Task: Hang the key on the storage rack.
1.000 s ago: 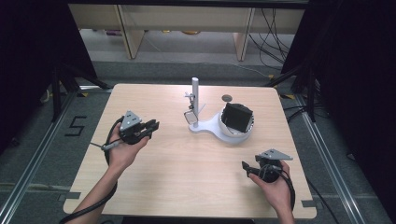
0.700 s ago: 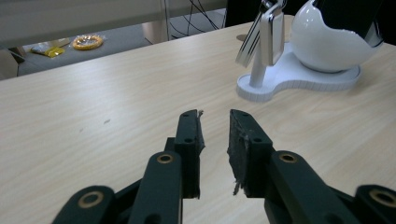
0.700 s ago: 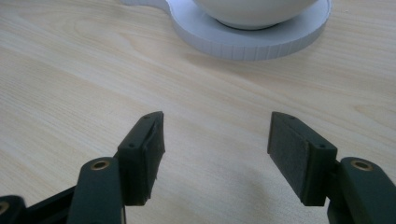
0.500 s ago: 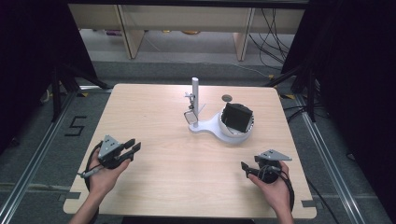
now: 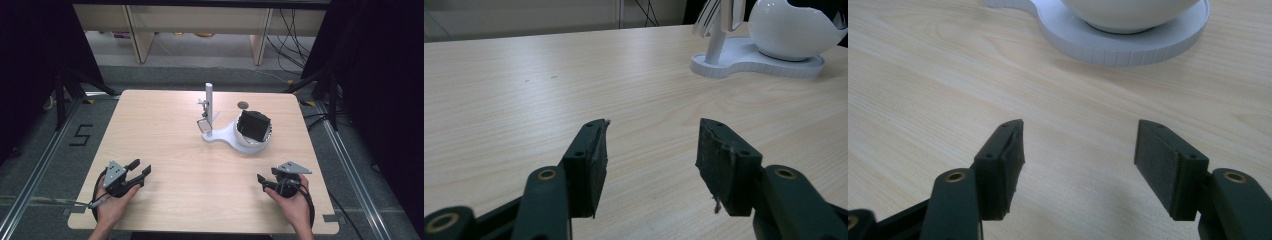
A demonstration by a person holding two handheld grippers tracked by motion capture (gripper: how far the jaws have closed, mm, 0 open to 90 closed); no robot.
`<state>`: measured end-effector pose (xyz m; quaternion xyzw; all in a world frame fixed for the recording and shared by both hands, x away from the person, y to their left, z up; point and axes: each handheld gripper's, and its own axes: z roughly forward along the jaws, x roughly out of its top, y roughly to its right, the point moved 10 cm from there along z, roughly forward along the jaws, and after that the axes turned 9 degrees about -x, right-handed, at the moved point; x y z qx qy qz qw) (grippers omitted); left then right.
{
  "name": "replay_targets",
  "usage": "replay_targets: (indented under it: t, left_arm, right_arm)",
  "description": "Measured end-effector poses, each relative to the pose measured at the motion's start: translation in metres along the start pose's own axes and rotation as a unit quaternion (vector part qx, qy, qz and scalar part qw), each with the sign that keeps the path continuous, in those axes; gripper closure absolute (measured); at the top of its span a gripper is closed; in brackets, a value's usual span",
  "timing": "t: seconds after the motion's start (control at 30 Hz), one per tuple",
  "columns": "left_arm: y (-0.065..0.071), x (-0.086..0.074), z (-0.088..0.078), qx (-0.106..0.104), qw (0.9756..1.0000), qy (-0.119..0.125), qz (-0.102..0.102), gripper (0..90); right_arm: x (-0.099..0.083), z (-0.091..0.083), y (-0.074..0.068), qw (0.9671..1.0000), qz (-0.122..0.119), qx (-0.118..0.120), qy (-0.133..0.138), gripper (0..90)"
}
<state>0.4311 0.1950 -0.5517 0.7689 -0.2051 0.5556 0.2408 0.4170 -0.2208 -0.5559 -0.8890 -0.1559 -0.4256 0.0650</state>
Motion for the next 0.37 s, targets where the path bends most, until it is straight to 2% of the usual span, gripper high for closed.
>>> replay_targets:
  t: [0.07, 0.1, 0.23, 0.3, 0.33, 0.37]
  left_arm:
    - [-0.0016, 0.0005, -0.0003, 0.004, 1.0, 0.001, -0.002, 43.4]
    - [-0.002, 0.0009, 0.0, 0.004, 1.0, 0.003, -0.003, 42.6]
    - [-0.0021, 0.0012, 0.0021, 0.002, 1.0, 0.004, -0.004, 38.7]
    - [-0.0031, 0.0002, 0.0016, 0.007, 0.9999, -0.004, -0.006, 38.0]
    - [-0.0036, 0.0001, 0.0019, 0.006, 0.9999, -0.004, -0.008, 37.7]
    - [-0.0041, 0.0, 0.0019, 0.007, 0.9999, -0.004, -0.012, 37.7]
  right_arm:
    - [0.0002, -0.0001, 0.0008, 1.0, -0.003, -0.003, 0.003, 37.7]
    - [-0.001, -0.0004, -0.0018, 1.0, 0.003, 0.005, -0.004, 37.7]
    - [0.0003, 0.0016, -0.0028, 0.9999, -0.002, 0.01, 0.005, 37.6]
    - [0.0003, 0.002, -0.0033, 0.9999, -0.002, 0.011, 0.006, 37.5]
    - [-0.0017, 0.001, -0.0073, 0.9997, 0.018, 0.013, -0.005, 37.3]
    - [-0.0017, 0.003, -0.0052, 0.9999, 0.011, 0.004, -0.004, 37.3]
